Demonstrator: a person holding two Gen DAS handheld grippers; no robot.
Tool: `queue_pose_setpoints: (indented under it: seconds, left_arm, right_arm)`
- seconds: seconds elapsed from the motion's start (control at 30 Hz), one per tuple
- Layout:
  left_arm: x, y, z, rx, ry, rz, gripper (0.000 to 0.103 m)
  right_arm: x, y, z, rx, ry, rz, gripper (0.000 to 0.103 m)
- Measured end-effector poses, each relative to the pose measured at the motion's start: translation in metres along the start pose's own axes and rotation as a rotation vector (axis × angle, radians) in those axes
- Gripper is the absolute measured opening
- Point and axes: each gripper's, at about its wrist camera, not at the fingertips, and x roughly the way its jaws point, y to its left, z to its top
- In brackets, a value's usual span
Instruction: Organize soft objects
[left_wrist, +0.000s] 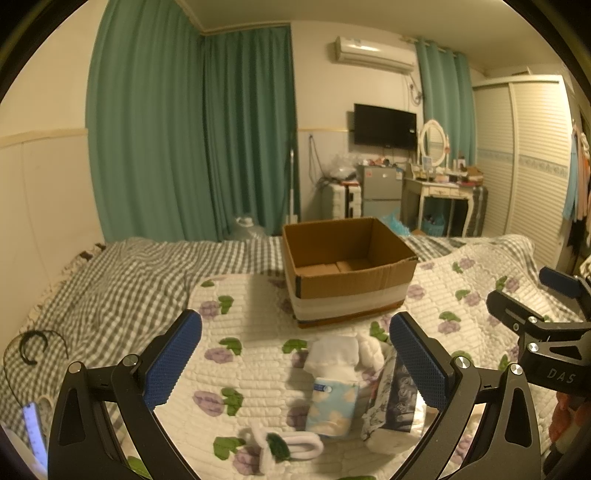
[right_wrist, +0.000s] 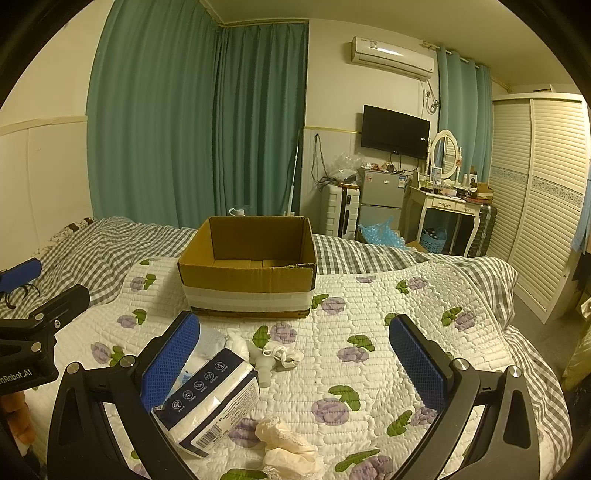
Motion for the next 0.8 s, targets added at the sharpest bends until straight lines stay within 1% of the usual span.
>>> queue_pose_setpoints:
  seconds: [0.23,0.43,0.53,0.6,0.67,0.73,0.8]
  left_arm:
    - [-0.005,0.001,0.001,-0.003,-0.010,0.005,0.103]
    - [-0.025,0.001,0.009,-0.009,-0.029,0.010,0.103]
    - [-0.033,0.004,0.009,-0.015,-0.022,0.010,0.103]
    - [-0.033,0.006,0.006,-0.012,-0.003,0.008,0.103]
    - [-0.027,0.008,-0.002,-0.008,0.026,0.023,0.103]
    - [-0.017,0.009,-0.013,0.002,0.061,0.041,0.103]
    - [-0.005,0.011,-0.025,0.013,0.104,0.065,0.103]
  right_arm:
    - [-0.005,0.001,0.003,0.000,-0.003,0.012,0.103]
    - [-0.024,-0.005,0.012,0.002,-0.028,0.025,0.103]
    - [-0.034,-0.010,0.015,-0.003,-0.024,0.024,0.103]
    - [-0.035,-0.012,0.013,-0.013,-0.001,0.029,0.103]
    - [-0.029,-0.014,0.006,-0.027,0.038,0.036,0.103]
    - [-0.017,-0.017,-0.004,-0.041,0.085,0.039,0.103]
    - [0.001,-0.017,-0.019,-0.051,0.152,0.044,0.103]
